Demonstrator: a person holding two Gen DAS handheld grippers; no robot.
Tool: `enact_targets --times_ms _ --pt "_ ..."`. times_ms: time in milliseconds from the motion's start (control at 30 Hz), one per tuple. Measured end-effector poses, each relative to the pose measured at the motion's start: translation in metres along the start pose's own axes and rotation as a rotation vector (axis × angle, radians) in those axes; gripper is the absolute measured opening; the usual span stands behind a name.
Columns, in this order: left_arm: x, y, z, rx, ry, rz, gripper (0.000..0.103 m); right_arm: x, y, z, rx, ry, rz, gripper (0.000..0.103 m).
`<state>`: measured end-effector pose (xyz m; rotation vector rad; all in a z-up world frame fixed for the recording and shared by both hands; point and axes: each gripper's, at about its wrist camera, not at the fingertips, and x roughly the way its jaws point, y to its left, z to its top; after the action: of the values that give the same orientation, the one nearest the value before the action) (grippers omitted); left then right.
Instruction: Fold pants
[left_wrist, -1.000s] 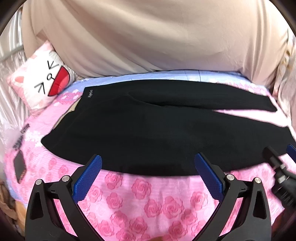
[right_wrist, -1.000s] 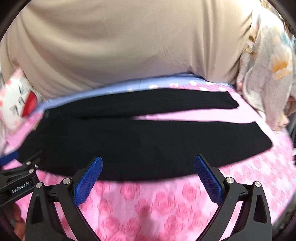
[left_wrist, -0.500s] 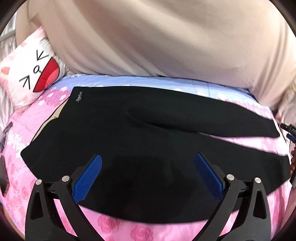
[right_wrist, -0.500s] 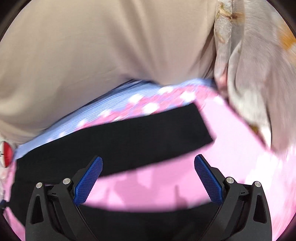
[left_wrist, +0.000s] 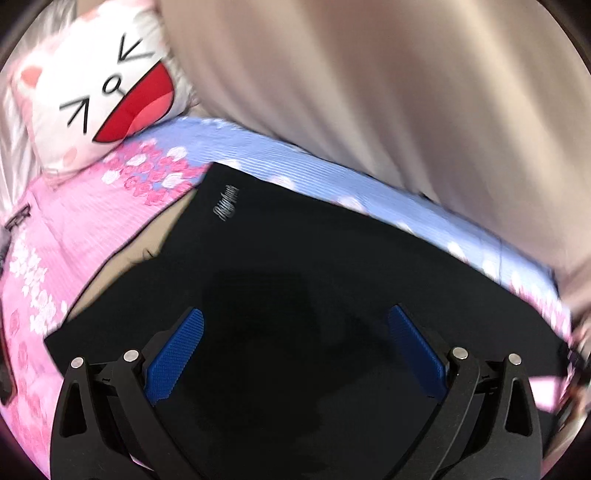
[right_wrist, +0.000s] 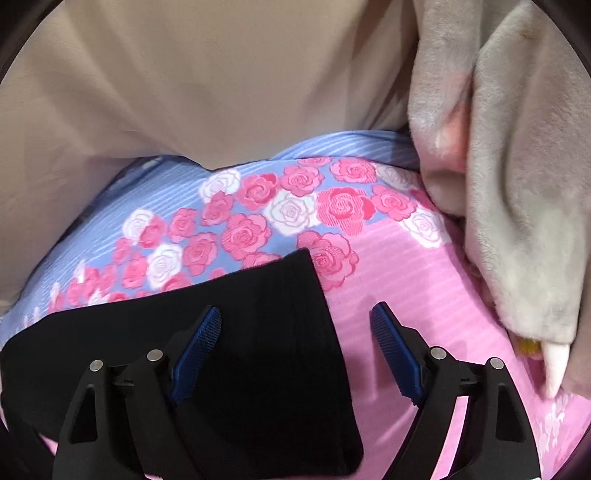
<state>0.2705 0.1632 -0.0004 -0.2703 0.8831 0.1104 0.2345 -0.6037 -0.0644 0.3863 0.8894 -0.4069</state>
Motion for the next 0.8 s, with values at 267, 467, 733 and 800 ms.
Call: enact_targets --times_ms 267,467,733,800 --pt "0.064 0.068 0.098 -0.075 -0.029 0.149 0.098 0.004 0.013 0.0 -0.015 0.027 0.071 0.016" --pt "0.141 0.051 0.12 0.091 0.086 0.274 0.098 -0.001 0.022 -0.004 -0.01 0.023 0.043 0.015" --pt "0.144 0.054 0.122 0.029 0.138 0.111 0.021 -0.024 0.028 -0.006 0.023 0.008 0.036 0.015" --pt "0.117 0.054 0.125 0.024 0.079 0.076 0.02 -0.038 0.033 -0.007 0.023 -0.013 0.051 0.015"
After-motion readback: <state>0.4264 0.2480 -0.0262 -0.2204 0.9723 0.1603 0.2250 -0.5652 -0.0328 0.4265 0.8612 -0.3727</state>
